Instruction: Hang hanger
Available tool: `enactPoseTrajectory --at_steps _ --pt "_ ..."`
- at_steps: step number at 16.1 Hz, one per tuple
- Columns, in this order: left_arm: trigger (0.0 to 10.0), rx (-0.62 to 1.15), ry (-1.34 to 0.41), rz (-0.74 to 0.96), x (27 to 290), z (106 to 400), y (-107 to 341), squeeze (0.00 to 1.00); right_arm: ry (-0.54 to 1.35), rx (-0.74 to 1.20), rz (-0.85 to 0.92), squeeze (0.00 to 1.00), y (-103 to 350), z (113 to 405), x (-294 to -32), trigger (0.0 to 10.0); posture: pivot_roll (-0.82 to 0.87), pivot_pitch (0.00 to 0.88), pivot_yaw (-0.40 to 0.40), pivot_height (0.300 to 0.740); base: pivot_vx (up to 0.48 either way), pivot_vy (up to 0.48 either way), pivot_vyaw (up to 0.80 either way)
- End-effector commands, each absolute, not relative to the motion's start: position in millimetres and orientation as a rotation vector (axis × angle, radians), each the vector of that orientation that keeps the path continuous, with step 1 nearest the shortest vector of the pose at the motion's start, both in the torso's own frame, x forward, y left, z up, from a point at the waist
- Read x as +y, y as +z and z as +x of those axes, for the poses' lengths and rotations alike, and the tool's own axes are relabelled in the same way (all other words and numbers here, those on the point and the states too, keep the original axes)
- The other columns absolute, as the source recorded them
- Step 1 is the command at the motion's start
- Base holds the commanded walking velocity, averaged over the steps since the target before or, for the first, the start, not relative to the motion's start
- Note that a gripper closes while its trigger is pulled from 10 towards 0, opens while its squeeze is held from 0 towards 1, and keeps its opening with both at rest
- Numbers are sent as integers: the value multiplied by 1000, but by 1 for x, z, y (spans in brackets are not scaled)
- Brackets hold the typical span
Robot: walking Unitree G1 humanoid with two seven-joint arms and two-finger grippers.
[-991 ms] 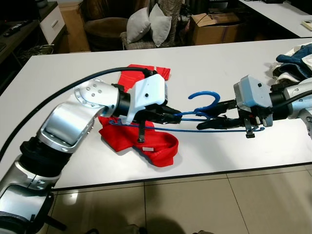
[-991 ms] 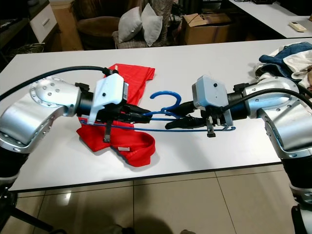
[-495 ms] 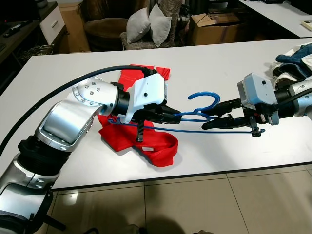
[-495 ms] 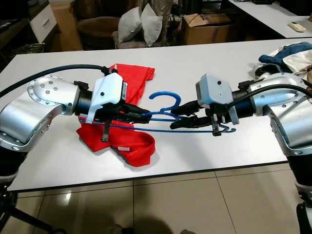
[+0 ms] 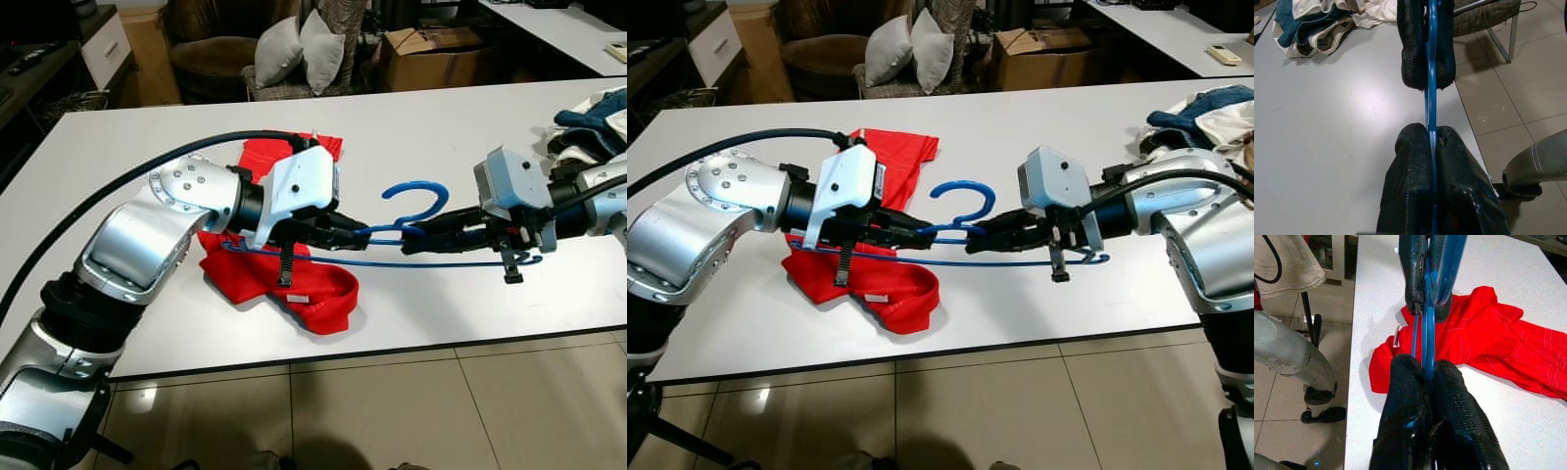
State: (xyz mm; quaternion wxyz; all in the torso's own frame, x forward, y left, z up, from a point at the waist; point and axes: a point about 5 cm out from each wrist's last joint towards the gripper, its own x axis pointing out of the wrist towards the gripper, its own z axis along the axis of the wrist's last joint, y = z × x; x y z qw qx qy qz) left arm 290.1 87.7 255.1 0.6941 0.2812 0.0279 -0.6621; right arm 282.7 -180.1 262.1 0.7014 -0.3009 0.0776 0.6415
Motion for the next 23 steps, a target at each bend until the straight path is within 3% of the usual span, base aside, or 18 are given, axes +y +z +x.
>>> enactPoseTrajectory --at_steps 1,5,6,7,8,9,14,15,16,17,20,23 --pt "0 12 -1478 644 88 288 267 0 1450 167 -672 0 263 282 -176 0 -160 17 61 740 0 0 0" --pt "0 -7 -1456 636 87 290 269 0 1449 170 -673 0 263 282 -177 0 -159 16 61 740 0 0 0" --pt "706 -29 -1431 631 87 293 271 0 1440 176 -684 0 263 283 -178 0 -160 14 62 740 0 0 0" --pt "10000 -41 -1400 607 87 297 274 0 1430 197 -683 0 262 283 -180 0 -160 14 63 740 0 0 0" --pt "10000 -28 -1439 589 89 294 275 933 1435 223 -651 0 263 282 -182 0 -161 13 65 740 0 0 0" --pt "10000 -23 -1445 581 90 293 276 1000 1434 232 -643 0 262 282 -183 0 -161 13 65 740 0 0 0" --pt "10000 -108 -1466 482 96 289 289 1000 1411 262 -635 0 258 280 -187 0 -162 12 71 740 0 0 0" --pt "10000 -136 -1421 454 101 292 295 553 1385 264 -603 0 258 280 -188 0 -160 10 76 740 0 0 0" --pt "10000 -142 -1398 451 104 293 296 318 1363 261 -591 0 258 280 -189 0 -159 11 76 740 0 0 0" --pt "10000 -138 -1359 447 109 294 295 0 1323 247 -573 0 258 280 -191 0 -156 12 75 740 0 0 0" --pt "10000 -94 -1263 364 129 290 287 0 1186 245 -531 0 244 273 -199 0 -153 20 78 740 0 0 0" --pt "10000 -73 -993 282 148 293 268 0 936 154 -389 0 226 272 -203 0 -137 33 82 740 0 0 0"
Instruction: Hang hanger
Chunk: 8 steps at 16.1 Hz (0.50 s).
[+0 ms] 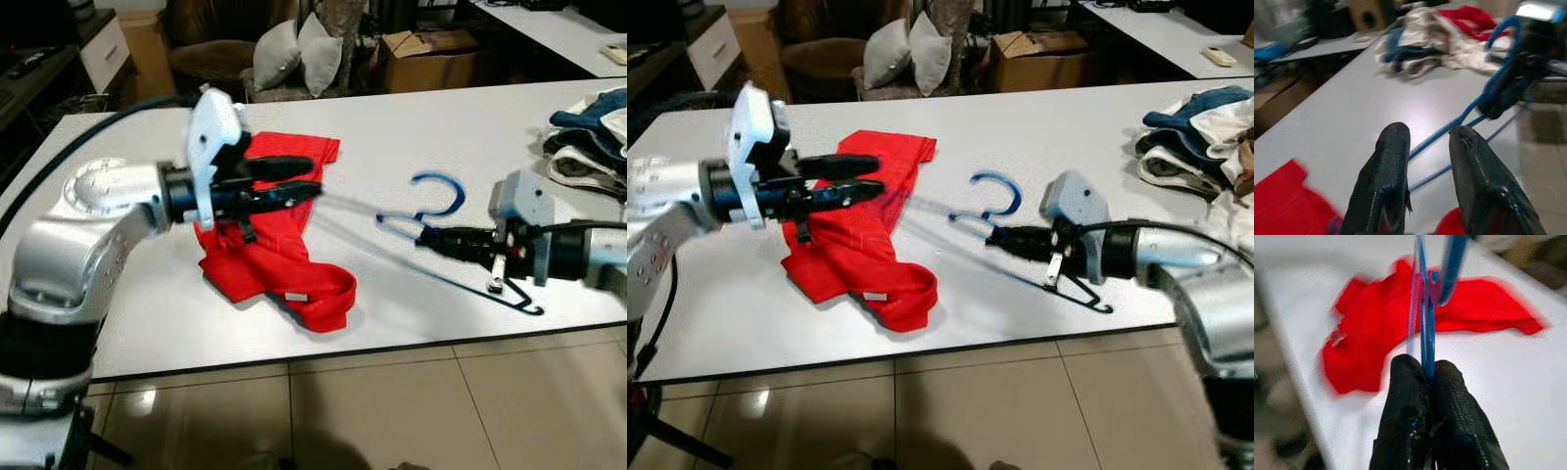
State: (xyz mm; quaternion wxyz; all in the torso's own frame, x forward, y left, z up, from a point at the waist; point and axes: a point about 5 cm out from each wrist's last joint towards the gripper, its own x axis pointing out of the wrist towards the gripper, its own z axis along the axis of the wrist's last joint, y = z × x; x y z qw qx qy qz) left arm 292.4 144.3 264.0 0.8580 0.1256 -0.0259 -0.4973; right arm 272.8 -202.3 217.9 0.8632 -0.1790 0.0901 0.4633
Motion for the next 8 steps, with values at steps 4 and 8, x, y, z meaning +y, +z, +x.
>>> enactPoseTrajectory --at_steps 4,8 --pt "10000 -132 -722 151 135 284 249 0 640 45 -247 0 209 269 -186 7451 -125 69 84 740 0 0 0" --pt "10000 11 -366 4 123 276 201 0 224 120 -38 0 183 262 -178 10000 -126 97 91 740 0 0 0"
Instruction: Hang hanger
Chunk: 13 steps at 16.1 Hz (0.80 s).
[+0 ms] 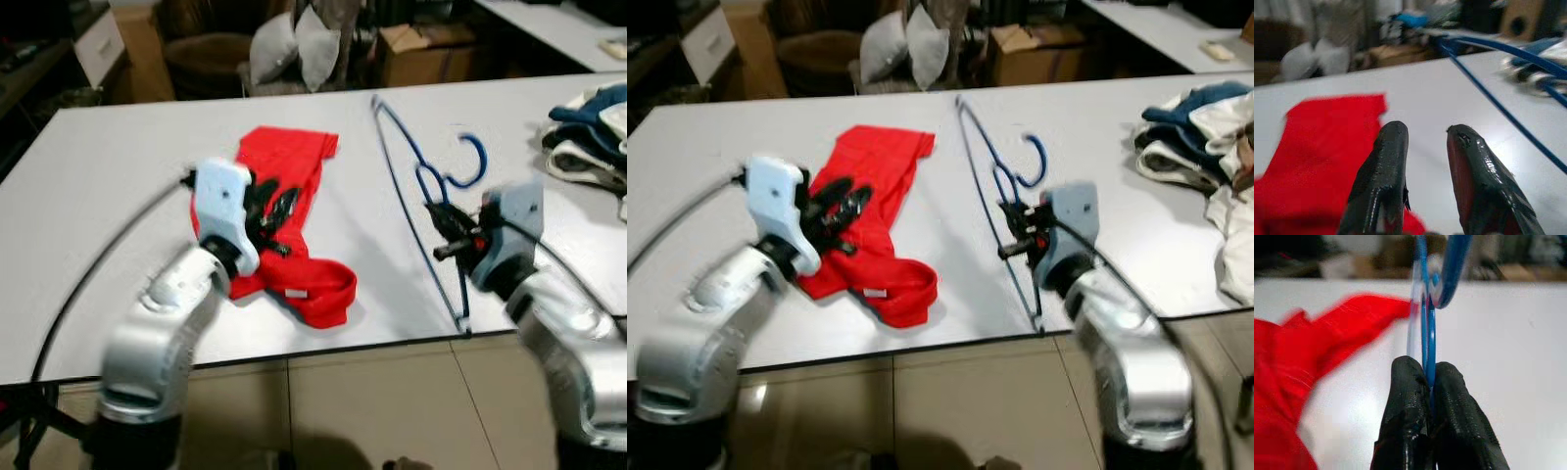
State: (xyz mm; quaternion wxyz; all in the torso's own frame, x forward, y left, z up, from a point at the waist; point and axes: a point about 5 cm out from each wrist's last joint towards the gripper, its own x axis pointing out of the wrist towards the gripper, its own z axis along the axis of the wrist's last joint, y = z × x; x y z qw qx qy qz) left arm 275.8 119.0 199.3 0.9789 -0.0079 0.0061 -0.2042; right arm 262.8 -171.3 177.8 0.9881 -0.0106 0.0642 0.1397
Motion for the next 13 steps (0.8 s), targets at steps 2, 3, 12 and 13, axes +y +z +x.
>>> enactPoseTrajectory --at_steps 2,3,12,13 --pt "10000 -1 -360 0 122 276 201 0 184 75 -25 0 185 260 -177 10000 -129 92 93 740 0 0 0" --pt "10000 -7 -348 -9 120 276 202 0 161 48 28 0 186 259 -175 10000 -133 87 95 740 0 0 0" --pt "10000 4 -299 15 122 274 196 0 163 -9 270 0 191 245 -165 10000 -133 94 104 740 0 0 0" --pt "10000 4 -299 17 122 274 196 0 145 0 262 0 191 245 -166 10000 -136 93 105 740 0 0 0"
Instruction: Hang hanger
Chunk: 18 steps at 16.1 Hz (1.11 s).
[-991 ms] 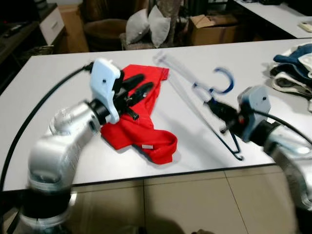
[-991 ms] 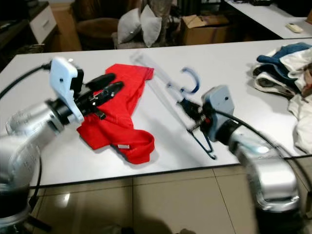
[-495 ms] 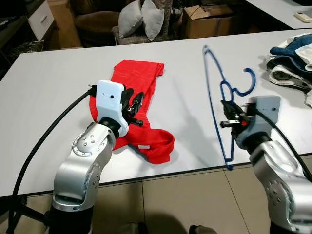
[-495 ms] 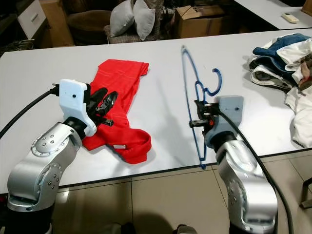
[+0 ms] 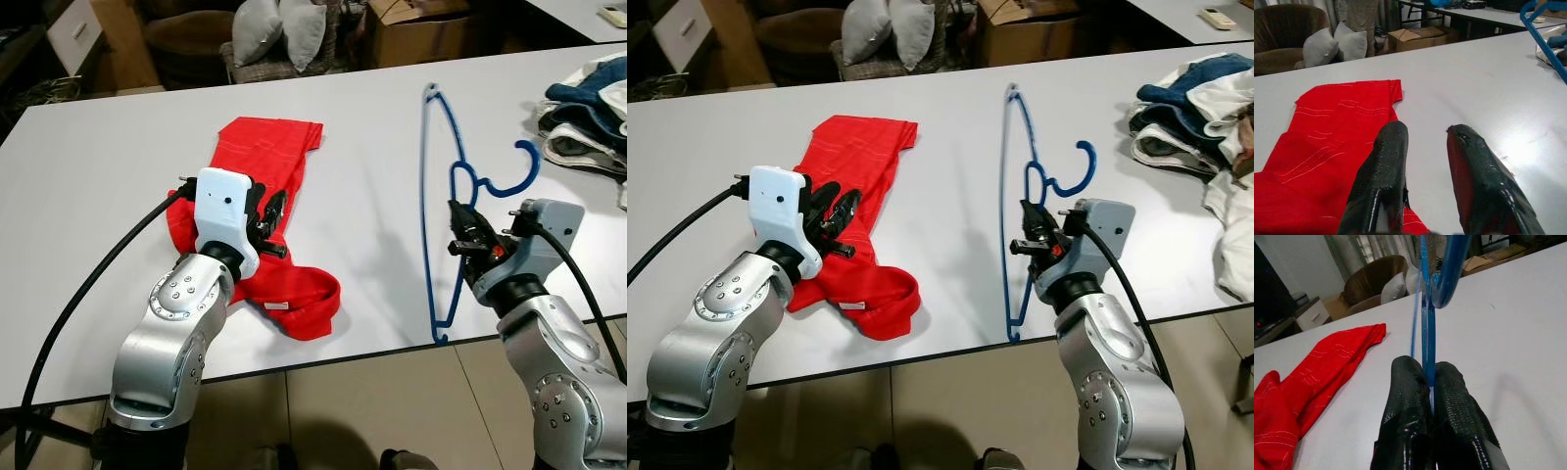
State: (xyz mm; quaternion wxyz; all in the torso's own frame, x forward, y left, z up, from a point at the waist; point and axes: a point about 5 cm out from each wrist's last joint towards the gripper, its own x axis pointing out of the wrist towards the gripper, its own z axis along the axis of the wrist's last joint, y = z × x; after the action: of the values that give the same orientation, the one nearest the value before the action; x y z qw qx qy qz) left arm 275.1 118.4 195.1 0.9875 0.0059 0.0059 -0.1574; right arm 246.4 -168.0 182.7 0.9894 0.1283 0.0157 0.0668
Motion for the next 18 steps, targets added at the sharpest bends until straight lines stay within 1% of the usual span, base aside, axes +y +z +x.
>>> enactPoseTrajectory --at_steps 1,2,3,4,5,6,7,8,10,12,14,16,17,18 --pt "10000 -1 -297 -3 121 274 196 0 106 13 230 0 190 246 -170 10000 -139 93 107 740 0 0 0" --pt "10000 -3 -289 -11 121 275 197 0 46 33 142 0 189 249 -176 10000 -143 94 109 740 0 0 0" --pt "10000 -11 -283 4 120 275 197 0 34 44 78 0 189 251 -179 10000 -146 94 111 740 0 0 0" --pt "10000 -8 -272 -2 121 276 197 0 26 40 52 0 190 252 -179 10000 -149 96 113 740 0 0 0" --pt "10000 -1 -270 -12 120 276 196 0 4 -7 -62 0 195 254 -181 10000 -150 93 113 740 0 0 0" --pt "10000 0 -270 -2 120 276 196 0 4 9 -70 0 193 254 -181 10000 -151 91 115 740 0 -259 0" --pt "10000 1 -269 0 120 276 195 0 23 12 -29 0 192 254 -180 10000 -151 89 114 740 0 -296 0" --pt "10000 1 -266 3 120 276 195 0 53 23 81 0 190 252 -176 10000 -152 89 113 740 0 -304 0" --pt "10000 4 -262 5 120 275 194 0 13 37 73 0 189 250 -179 10000 -153 87 111 740 0 -319 0" --pt "10000 8 -259 5 120 275 192 0 11 25 130 0 190 250 -179 10000 -158 85 113 740 0 -322 0" --pt "10000 8 -260 6 120 276 192 0 -11 21 126 0 192 250 -181 10000 -163 80 116 740 0 -324 0" --pt "10000 4 -261 9 120 277 192 0 -13 -1 206 0 193 250 -180 10000 -163 78 117 740 0 -324 0" --pt "10000 1 -259 10 120 277 193 0 -36 20 184 0 192 251 -182 10000 -164 76 116 740 0 -326 0" --pt "10000 0 -257 8 120 277 193 0 -61 67 81 0 189 254 -184 10000 -165 76 115 740 0 -322 0"
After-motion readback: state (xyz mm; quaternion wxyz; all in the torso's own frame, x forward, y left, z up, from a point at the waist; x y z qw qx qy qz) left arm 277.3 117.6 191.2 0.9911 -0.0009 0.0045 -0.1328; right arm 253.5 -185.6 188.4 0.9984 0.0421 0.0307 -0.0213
